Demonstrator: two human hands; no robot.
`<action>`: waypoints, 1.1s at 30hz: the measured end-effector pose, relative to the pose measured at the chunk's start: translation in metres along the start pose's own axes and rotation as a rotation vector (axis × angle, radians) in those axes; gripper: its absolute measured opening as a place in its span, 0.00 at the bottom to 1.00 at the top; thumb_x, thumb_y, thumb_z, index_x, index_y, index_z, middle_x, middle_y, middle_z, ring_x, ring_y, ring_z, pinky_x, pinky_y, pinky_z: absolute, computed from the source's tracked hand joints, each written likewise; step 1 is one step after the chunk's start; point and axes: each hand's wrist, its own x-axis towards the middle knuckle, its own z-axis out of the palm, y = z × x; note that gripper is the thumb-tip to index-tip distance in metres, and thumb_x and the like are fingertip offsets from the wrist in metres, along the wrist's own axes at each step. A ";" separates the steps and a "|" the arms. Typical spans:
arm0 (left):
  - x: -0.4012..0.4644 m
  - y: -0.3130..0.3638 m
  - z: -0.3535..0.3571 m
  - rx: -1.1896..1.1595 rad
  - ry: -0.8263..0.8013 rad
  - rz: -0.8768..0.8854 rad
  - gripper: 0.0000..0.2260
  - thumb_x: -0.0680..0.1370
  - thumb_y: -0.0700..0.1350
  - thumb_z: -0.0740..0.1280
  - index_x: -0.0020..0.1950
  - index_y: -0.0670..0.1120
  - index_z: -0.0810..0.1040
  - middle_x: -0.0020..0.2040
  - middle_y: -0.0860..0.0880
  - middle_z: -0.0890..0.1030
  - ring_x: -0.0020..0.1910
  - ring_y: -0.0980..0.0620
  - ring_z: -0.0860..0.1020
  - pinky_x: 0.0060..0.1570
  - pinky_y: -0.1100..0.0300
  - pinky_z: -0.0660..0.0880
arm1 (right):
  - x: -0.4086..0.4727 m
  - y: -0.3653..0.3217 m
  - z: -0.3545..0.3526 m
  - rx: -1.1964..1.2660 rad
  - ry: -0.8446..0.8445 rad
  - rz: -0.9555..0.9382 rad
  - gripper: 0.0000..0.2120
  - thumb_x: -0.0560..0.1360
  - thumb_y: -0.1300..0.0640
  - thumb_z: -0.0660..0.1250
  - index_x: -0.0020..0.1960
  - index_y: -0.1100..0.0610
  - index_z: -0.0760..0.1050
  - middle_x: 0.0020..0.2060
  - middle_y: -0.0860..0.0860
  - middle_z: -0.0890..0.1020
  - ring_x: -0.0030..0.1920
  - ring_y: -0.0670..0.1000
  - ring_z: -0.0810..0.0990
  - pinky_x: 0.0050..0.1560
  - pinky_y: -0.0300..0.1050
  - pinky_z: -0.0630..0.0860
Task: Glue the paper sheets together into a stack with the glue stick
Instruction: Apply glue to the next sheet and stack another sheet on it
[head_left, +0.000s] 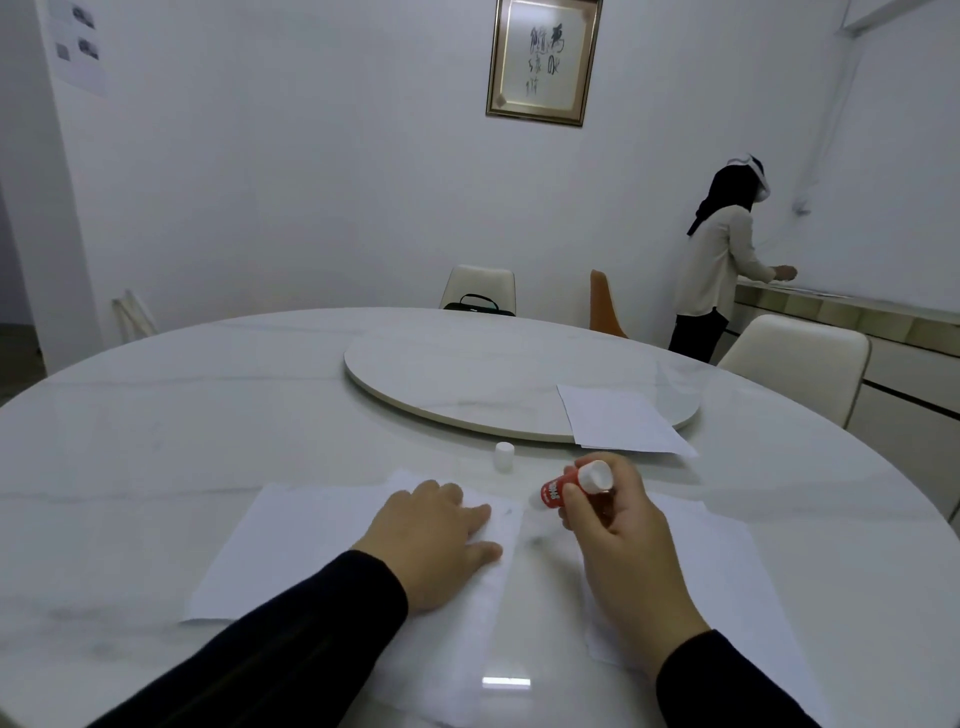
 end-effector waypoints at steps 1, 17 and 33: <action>0.002 0.002 0.003 0.008 0.025 -0.009 0.20 0.78 0.58 0.51 0.65 0.50 0.69 0.68 0.47 0.69 0.64 0.45 0.66 0.61 0.52 0.66 | 0.002 0.001 0.002 -0.026 -0.025 -0.007 0.08 0.77 0.58 0.63 0.45 0.45 0.71 0.41 0.40 0.83 0.41 0.41 0.80 0.41 0.29 0.73; 0.010 -0.006 0.013 -0.256 -0.148 0.039 0.23 0.82 0.49 0.46 0.77 0.48 0.45 0.78 0.51 0.45 0.77 0.53 0.45 0.73 0.59 0.45 | 0.027 0.008 0.031 -0.355 -0.325 -0.136 0.03 0.77 0.58 0.58 0.49 0.51 0.67 0.46 0.49 0.80 0.49 0.49 0.78 0.50 0.45 0.75; 0.010 -0.007 0.010 -0.258 -0.195 0.040 0.23 0.82 0.49 0.45 0.77 0.48 0.45 0.78 0.52 0.44 0.77 0.54 0.44 0.73 0.58 0.43 | -0.037 -0.043 -0.007 -0.308 -0.480 -0.258 0.02 0.74 0.53 0.59 0.46 0.48 0.66 0.39 0.52 0.78 0.37 0.52 0.74 0.37 0.46 0.72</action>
